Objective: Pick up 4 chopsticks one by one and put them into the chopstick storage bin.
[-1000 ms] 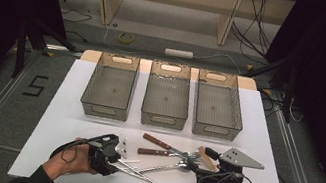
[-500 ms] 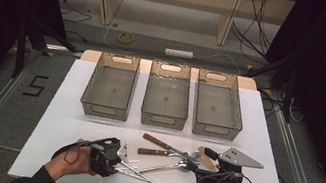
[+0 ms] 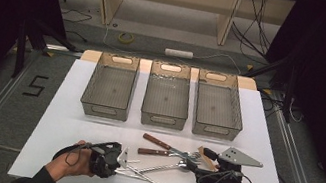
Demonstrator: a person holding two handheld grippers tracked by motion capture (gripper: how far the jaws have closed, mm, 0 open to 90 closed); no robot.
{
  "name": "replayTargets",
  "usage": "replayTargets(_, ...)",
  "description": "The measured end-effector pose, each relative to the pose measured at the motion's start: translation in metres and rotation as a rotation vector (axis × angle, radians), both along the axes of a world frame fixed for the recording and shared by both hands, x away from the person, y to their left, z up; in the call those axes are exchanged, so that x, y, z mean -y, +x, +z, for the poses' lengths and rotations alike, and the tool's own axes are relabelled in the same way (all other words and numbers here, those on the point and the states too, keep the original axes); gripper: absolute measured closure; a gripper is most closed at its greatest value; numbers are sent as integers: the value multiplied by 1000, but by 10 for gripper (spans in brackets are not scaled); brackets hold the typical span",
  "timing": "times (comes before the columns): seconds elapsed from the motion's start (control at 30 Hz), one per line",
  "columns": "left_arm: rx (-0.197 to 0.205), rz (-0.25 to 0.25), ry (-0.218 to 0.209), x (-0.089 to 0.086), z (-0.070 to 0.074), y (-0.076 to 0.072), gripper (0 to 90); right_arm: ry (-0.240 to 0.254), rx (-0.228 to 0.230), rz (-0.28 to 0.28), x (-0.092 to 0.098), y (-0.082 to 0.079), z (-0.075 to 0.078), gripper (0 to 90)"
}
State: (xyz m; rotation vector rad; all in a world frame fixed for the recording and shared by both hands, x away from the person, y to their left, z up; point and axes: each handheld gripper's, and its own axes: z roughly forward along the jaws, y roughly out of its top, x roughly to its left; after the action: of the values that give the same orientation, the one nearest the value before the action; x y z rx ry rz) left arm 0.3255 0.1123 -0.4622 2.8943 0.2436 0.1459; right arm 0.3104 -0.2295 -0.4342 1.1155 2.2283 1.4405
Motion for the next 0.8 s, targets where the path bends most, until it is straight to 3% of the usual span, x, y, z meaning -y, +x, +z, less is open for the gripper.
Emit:
replayTargets(0.53,25,-76,16,0,1,-2,827,-12,-5,11,-2,0,0,246)
replayTargets(0.8,21,-88,10,0,2,-3,837,-12,-9,14,-2,0,0,246)
